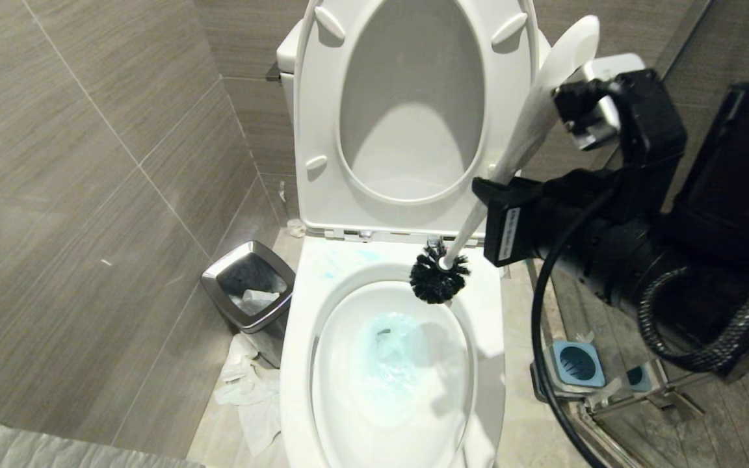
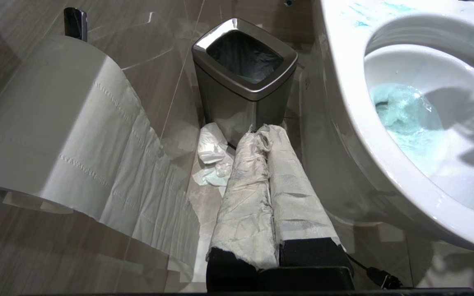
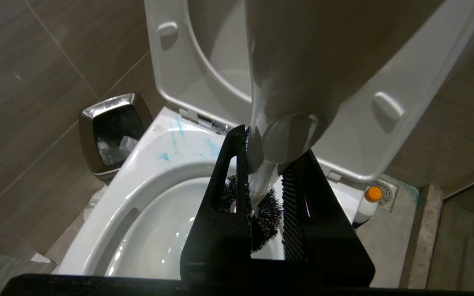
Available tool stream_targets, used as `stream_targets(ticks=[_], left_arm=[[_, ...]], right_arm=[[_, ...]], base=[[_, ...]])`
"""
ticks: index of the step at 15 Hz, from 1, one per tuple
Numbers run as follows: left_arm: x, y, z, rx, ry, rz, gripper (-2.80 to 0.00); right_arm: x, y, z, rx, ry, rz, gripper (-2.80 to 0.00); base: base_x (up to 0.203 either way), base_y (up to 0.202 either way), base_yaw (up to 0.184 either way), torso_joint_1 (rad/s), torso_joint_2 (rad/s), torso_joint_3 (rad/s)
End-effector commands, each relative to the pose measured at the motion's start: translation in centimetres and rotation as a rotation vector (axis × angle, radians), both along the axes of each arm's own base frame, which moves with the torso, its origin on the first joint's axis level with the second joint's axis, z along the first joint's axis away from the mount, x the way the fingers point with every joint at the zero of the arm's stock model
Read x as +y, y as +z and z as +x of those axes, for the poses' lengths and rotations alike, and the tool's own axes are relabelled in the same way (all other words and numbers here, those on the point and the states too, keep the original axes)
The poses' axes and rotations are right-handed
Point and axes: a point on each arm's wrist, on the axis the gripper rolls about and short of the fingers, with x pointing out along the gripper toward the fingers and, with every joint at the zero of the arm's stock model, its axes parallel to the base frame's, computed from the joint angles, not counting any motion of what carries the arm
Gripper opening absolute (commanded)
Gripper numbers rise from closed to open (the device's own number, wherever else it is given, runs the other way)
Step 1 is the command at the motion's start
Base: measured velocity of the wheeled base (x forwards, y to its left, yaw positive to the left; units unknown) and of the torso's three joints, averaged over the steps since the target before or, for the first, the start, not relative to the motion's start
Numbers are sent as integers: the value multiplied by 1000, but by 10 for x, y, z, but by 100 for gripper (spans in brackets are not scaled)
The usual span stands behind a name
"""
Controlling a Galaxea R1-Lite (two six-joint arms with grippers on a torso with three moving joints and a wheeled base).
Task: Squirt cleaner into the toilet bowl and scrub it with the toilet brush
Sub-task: Put the toilet brush back
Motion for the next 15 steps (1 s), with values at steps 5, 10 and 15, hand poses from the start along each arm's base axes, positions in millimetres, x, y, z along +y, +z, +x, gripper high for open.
stream_targets(ticks=[5,10,15], left_arm=[[0,-2,1,7,1,0,-280],[0,-2,1,7,1,0,-280],[0,-2,1,7,1,0,-280]], right_arm=[[-45,54,2,-21,-146,21,-280],[-82,49,19,83,-323,-74,-280],[-116,38,48,136,-498,-21,-280]], base=[[0,0,0,0,0,0],[0,0,0,0,0,0],[0,0,0,0,0,0]])
